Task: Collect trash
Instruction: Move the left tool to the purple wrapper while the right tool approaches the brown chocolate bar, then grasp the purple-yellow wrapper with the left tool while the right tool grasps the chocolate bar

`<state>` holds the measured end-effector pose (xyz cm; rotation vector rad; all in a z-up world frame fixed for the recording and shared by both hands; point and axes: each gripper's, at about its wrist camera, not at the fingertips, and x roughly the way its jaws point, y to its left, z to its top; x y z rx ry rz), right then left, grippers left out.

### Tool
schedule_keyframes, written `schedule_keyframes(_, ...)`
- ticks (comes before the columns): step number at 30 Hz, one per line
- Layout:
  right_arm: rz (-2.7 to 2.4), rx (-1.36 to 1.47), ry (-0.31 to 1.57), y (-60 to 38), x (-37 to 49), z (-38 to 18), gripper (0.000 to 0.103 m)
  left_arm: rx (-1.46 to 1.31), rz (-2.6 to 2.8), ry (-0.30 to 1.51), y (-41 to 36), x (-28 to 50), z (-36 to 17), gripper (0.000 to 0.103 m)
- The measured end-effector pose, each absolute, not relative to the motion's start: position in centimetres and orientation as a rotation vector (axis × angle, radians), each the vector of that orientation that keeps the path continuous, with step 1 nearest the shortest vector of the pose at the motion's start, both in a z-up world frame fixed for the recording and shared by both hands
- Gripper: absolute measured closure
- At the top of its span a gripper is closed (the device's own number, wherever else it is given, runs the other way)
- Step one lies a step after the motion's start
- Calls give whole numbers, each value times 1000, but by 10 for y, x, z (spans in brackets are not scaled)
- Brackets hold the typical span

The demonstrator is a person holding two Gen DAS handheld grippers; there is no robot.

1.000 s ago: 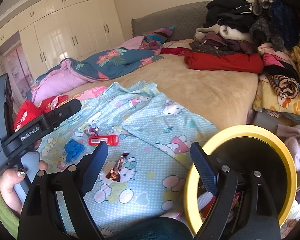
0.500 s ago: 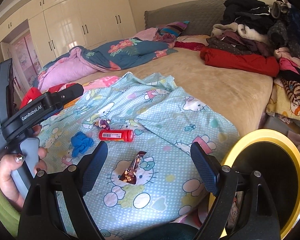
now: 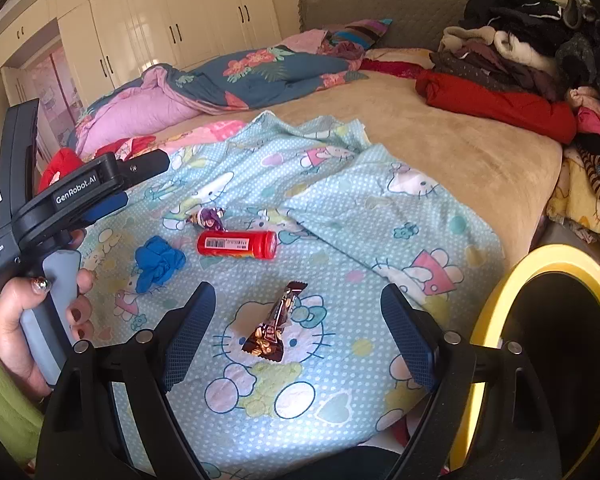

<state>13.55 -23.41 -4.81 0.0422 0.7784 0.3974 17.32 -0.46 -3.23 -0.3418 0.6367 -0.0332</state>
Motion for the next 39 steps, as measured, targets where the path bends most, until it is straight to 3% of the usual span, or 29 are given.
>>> schedule_keyframes(11,437,24,883,-210,157,-79,27,-404,-9,730,12,198,-59,12)
schedule_keyframes(18,435,12,944,-196,172,-100,34,-452,30,818,13,221,-77,24)
schedule_keyframes(23,433,5,1000,-191,177,-118,46,-492,74,890,15,236,-93,33)
schedule_keyframes(24,431,-2,1003,-191,177,-119,50,-494,74,894,15,238,-94,36)
schedule_keyframes(25,434,-4,1005,-190,177,-120,62,-497,74,899,15,240,-96,37)
schedule_keyframes(27,448,-1,1009,-190,177,-121,78,-497,78,911,15,244,-99,45)
schedule_keyframes(31,473,-6,1002,-188,176,-121,86,-524,89,958,17,247,-110,64)
schedule_keyframes(33,485,-17,994,-185,173,-120,86,-515,97,965,16,246,-112,77)
schedule_keyframes(35,500,-28,980,-183,170,-117,87,-513,93,966,15,245,-113,79)
schedule_keyframes(36,507,-32,972,-182,168,-115,88,-515,89,962,15,244,-112,88)
schedule_keyframes(39,521,-42,942,-179,164,-108,88,-513,80,935,16,240,-107,91)
